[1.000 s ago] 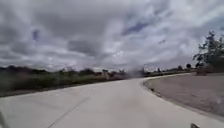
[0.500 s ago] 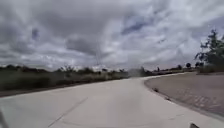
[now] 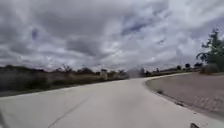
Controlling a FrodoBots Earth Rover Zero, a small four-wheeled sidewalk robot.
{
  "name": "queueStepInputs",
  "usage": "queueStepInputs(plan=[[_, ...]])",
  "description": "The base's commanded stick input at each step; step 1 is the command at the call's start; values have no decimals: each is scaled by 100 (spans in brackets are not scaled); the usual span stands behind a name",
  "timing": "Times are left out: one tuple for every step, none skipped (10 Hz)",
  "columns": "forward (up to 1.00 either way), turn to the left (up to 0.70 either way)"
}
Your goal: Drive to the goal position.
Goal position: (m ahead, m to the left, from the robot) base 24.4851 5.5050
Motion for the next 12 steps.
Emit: queueStepInputs(plan=[[69, -14], [69, -9], [69, 1], [69, 1], [69, 1], [69, 1], [69, 1], [69, 1], [69, 1], [69, 1], [69, 1], [69, 1]])
